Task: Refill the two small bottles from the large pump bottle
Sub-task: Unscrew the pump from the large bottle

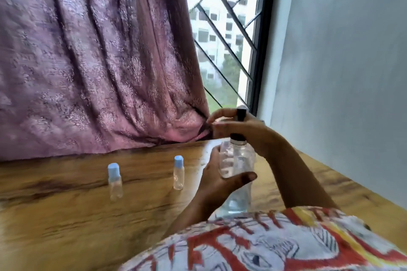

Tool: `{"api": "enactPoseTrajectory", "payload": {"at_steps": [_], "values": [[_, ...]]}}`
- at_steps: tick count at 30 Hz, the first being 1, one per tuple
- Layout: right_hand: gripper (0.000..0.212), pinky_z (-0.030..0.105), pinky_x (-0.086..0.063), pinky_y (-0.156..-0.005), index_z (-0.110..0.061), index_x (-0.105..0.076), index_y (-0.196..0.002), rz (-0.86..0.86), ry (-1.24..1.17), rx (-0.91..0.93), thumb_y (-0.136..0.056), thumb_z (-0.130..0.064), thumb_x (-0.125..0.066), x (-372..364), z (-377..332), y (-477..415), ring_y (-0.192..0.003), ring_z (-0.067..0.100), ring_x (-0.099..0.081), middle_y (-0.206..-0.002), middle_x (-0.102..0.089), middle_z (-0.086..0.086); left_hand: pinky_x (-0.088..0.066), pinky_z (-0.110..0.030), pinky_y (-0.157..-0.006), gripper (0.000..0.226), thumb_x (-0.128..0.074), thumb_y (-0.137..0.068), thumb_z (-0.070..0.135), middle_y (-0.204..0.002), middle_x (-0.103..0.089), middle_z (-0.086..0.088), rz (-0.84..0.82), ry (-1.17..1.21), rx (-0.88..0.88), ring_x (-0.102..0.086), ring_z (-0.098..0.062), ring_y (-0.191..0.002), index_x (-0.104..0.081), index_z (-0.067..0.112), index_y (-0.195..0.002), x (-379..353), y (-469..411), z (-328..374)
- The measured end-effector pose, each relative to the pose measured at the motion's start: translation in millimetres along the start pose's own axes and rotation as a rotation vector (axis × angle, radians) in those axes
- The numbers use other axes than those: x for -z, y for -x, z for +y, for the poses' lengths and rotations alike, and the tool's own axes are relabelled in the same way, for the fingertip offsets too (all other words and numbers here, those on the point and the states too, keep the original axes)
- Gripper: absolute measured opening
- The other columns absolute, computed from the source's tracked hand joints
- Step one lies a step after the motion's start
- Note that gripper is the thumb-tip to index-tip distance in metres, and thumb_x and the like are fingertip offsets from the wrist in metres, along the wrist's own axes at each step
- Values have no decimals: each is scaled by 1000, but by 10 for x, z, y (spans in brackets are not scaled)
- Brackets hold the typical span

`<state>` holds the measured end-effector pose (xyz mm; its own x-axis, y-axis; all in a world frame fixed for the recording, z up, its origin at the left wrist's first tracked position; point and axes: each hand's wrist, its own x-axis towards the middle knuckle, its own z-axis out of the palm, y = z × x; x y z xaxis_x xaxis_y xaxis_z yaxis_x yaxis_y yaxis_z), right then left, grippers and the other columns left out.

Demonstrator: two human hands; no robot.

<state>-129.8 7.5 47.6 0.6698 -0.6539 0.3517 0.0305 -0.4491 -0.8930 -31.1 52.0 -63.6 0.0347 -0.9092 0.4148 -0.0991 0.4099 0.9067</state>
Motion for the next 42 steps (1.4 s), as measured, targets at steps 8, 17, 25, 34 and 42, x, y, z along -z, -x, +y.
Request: {"api": "enactPoseTrajectory", "payload": {"at_steps": [8,17,25,34,42], "values": [[56,31,-38,-59,-19,-42,-43,654,462,127,-61,-58,-78,-326,-16,481,-61,23,-66,-43,-46,-8,-50,-35,-97,95,-88,-50,44,-123,-59,7,144,-105,-37,-58,-9,-112,-34,36,-128,-65,412,143],[28,32,-50,-85,-11,-63,-106,341,282,9,-80,-9,-71,-532,-496,840,-87,23,-66,-99,-70,15,-43,-25,-91,90,-88,-61,27,-125,-53,1,155,-199,0,-55,-14,-111,-28,19,-128,5,790,265],[30,19,-52,-77,-19,-58,-106,328,144,83,-80,-8,-70,-564,-351,734,-82,15,-67,-88,-68,2,-43,-31,-99,92,-86,-58,40,-126,-49,4,168,-234,-66,-52,-16,-118,-27,26,-127,0,670,91],[38,29,-49,-74,-8,-63,-104,334,232,38,-71,-15,-80,-329,-263,517,-76,23,-63,-81,-66,14,-47,-38,-98,99,-80,-53,52,-126,-55,4,66,-363,-47,-56,-18,-115,-26,30,-133,-34,364,-18],[43,26,-52,-75,-13,-60,-103,501,273,60,-67,-15,-83,-230,-14,399,-82,14,-61,-93,-63,4,-49,-30,-93,96,-82,-56,46,-117,-57,15,95,-246,-72,-59,-8,-107,-27,40,-135,-17,289,-210]]}}
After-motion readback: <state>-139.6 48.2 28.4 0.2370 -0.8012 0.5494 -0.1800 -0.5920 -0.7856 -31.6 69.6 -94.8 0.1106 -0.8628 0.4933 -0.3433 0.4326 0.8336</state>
